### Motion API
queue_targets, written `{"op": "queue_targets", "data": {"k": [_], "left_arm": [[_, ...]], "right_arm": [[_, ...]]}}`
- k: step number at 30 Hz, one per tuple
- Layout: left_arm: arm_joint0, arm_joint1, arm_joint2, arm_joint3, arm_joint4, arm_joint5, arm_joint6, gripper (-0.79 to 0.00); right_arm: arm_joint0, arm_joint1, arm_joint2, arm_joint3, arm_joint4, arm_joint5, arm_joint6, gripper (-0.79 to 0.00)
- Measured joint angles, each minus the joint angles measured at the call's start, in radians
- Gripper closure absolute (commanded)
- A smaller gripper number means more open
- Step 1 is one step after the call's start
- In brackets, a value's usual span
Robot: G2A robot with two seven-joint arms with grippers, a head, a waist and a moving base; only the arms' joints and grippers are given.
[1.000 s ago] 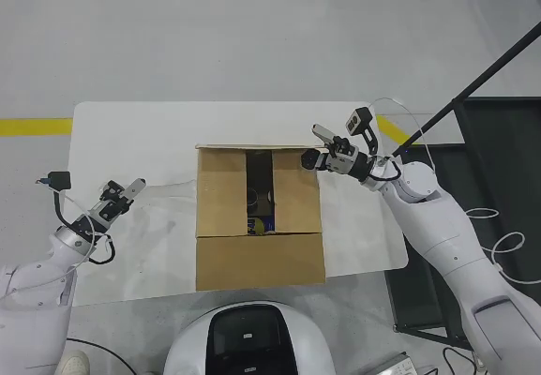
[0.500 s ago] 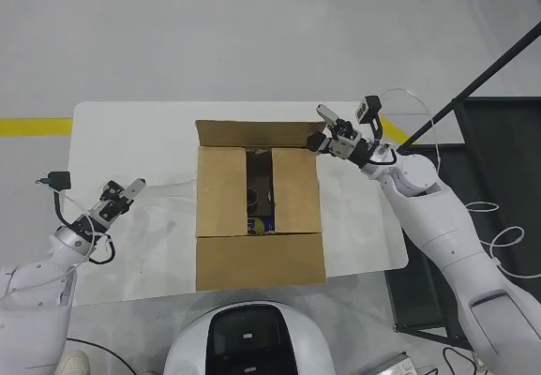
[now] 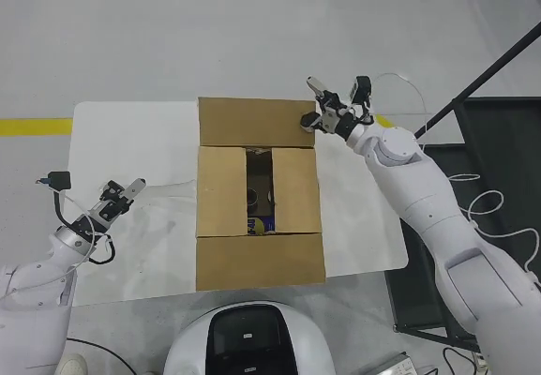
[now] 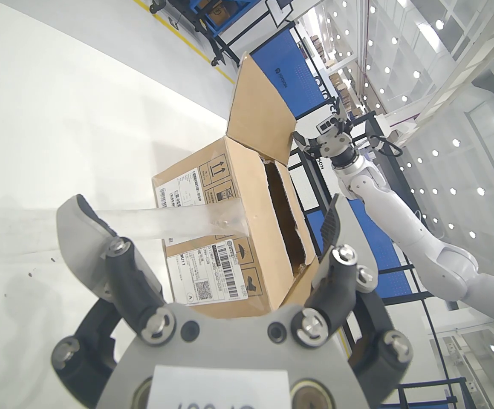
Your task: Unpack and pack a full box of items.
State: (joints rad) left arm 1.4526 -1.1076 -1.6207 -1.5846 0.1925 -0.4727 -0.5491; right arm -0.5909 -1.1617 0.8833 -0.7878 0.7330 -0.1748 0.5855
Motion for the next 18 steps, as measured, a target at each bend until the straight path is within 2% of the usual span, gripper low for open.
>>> {"op": "queue_targets", "data": {"k": [11,18], "left_arm": [[0.000,0.000,0.000,0.000,0.000,0.000,0.000,-0.785],[0.000,0.000,0.000,0.000,0.000,0.000,0.000,-0.785]], "right_arm": [[0.114,-0.105,-0.089,0.274,-0.020,0.005,-0.058,-0.785],[0.148,-0.155,-0.116,0.390,-0.045,0.011,-0.054,-0.785]]}}
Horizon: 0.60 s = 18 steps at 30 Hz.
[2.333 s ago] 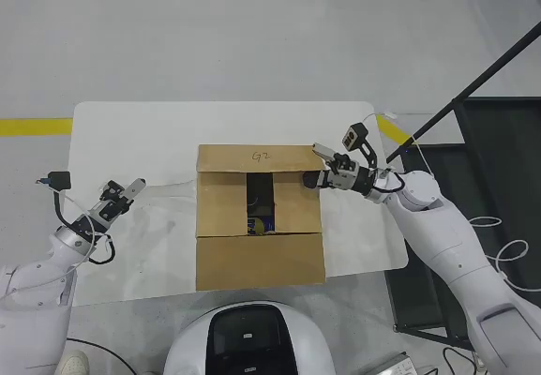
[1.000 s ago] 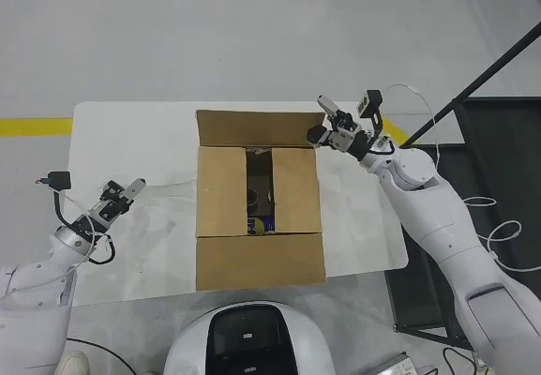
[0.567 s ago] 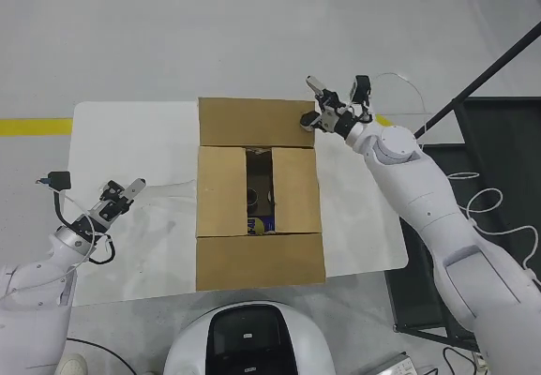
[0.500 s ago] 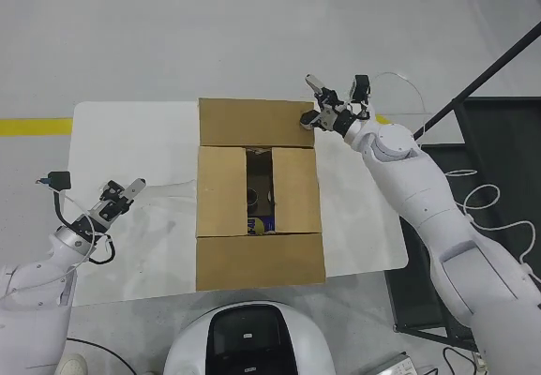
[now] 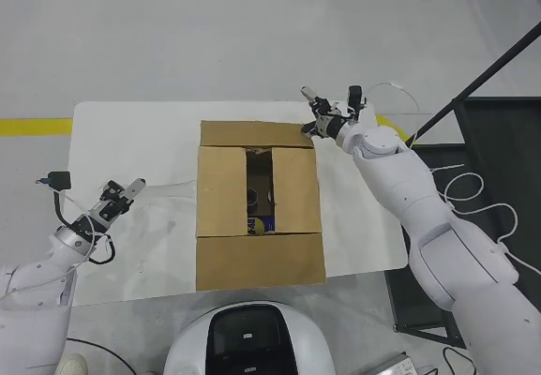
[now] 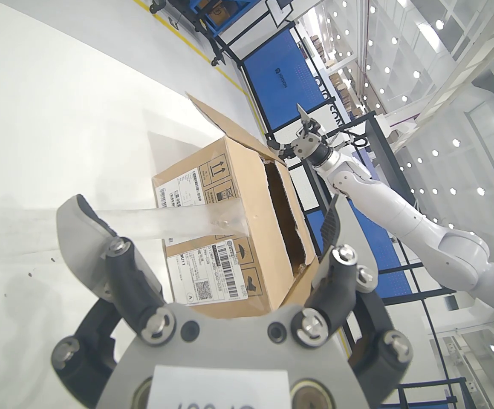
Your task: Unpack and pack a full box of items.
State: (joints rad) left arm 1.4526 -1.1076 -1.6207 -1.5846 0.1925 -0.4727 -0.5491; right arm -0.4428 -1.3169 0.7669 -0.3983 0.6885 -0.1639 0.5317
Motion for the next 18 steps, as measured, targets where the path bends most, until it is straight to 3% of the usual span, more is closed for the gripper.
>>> {"op": "queue_targets", "data": {"k": [9,18], "left_arm": [[0.000,0.000,0.000,0.000,0.000,0.000,0.000,-0.785],[0.000,0.000,0.000,0.000,0.000,0.000,0.000,-0.785]], "right_arm": [[0.026,-0.029,0.010,0.081,-0.016,-0.047,0.059,-0.785],[0.030,0.006,0.110,0.057,0.087,-0.156,0.343,-0.785]]}}
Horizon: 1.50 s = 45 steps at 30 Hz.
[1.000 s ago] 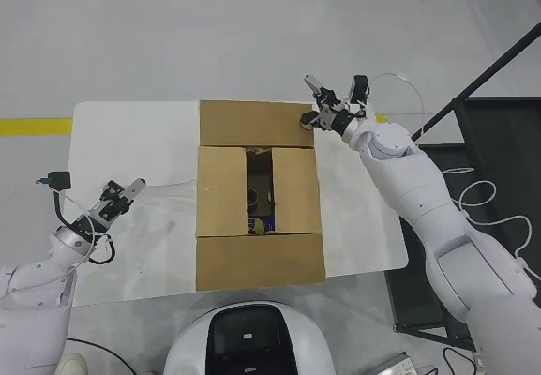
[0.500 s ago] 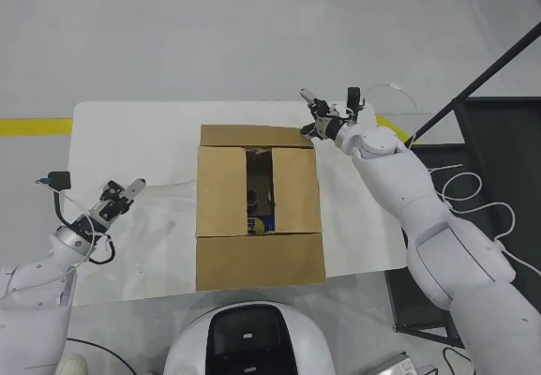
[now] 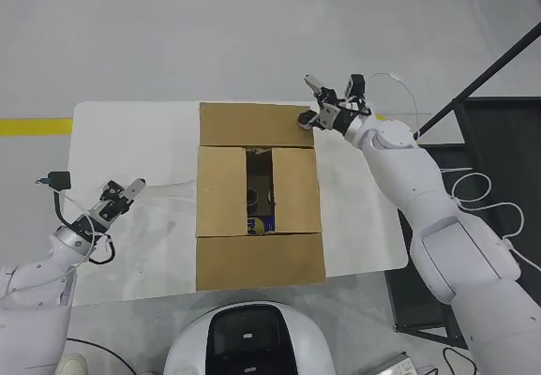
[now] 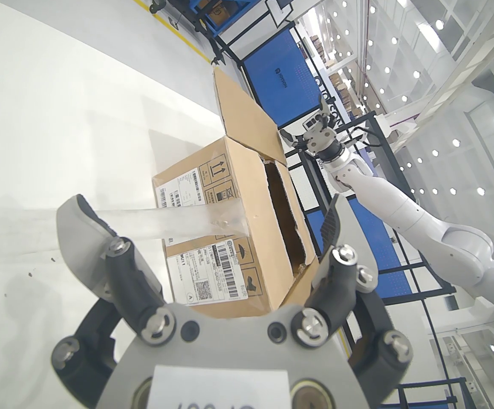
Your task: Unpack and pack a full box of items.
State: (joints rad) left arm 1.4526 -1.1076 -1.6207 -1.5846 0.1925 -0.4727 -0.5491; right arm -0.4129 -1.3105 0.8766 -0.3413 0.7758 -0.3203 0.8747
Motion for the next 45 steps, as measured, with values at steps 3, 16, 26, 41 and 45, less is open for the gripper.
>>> {"op": "queue_targets", "data": {"k": [3,16,26,41,45], "left_arm": [[0.000,0.000,0.000,0.000,0.000,0.000,0.000,-0.785],[0.000,0.000,0.000,0.000,0.000,0.000,0.000,-0.785],[0.000,0.000,0.000,0.000,0.000,0.000,0.000,-0.785],[0.000,0.000,0.000,0.000,0.000,0.000,0.000,-0.785],[0.000,0.000,0.000,0.000,0.000,0.000,0.000,-0.785]], "right_arm": [[-0.032,0.017,0.017,-0.053,-0.013,-0.035,0.088,-0.785],[-0.381,0.117,0.131,-0.579,-0.129,-0.002,0.163,-0.785],[-0.644,0.184,0.277,-0.993,-0.298,0.192,-0.020,-0.785],[-0.697,0.195,0.288,-1.082,-0.356,0.236,0.003,-0.785],[-0.697,0.195,0.288,-1.082,-0.356,0.236,0.003,-0.785]]}}
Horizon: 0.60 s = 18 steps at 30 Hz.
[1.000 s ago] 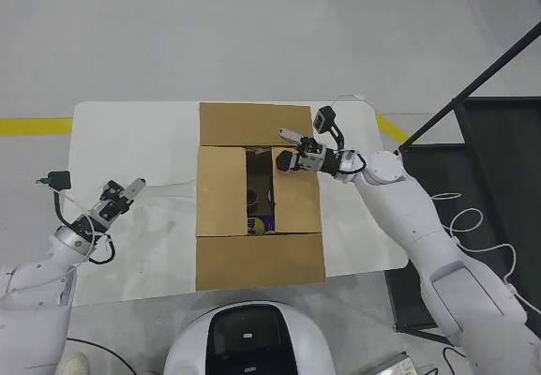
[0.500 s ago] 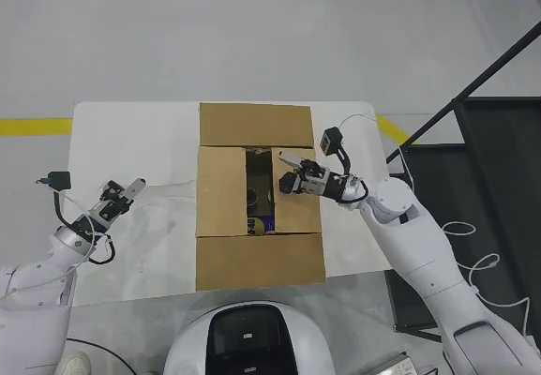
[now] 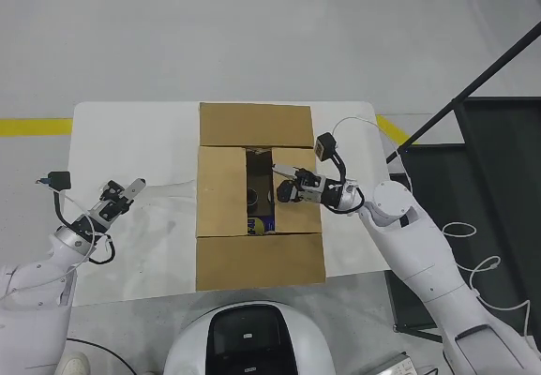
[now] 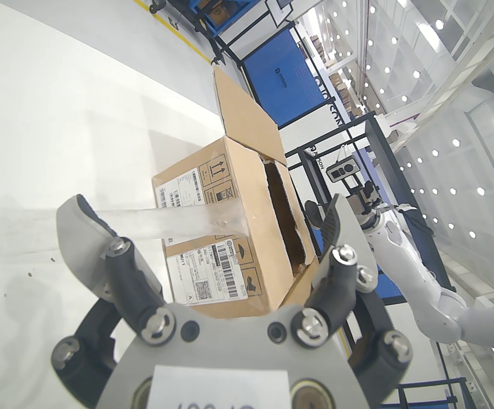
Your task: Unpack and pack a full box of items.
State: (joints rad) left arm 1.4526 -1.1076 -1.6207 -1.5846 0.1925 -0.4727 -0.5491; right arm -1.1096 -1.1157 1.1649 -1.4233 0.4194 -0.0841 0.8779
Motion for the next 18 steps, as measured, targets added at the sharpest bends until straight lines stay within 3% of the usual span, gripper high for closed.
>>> {"op": "queue_targets", "data": {"k": [10,13,18], "left_arm": [[0.000,0.001,0.002,-0.004,-0.004,-0.005,-0.005,-0.785],[-0.020,0.011,-0.005,-0.008,-0.036,-0.052,-0.118,-0.785],[-0.117,0.033,0.001,0.051,-0.069,-0.098,-0.375,-0.785]], "right_arm": [[0.000,-0.001,-0.005,-0.005,-0.005,0.002,-0.001,-0.785],[0.013,-0.006,-0.044,-0.028,-0.038,0.023,0.020,-0.785],[0.049,-0.017,-0.106,-0.025,-0.090,0.047,0.025,-0.785]]}}
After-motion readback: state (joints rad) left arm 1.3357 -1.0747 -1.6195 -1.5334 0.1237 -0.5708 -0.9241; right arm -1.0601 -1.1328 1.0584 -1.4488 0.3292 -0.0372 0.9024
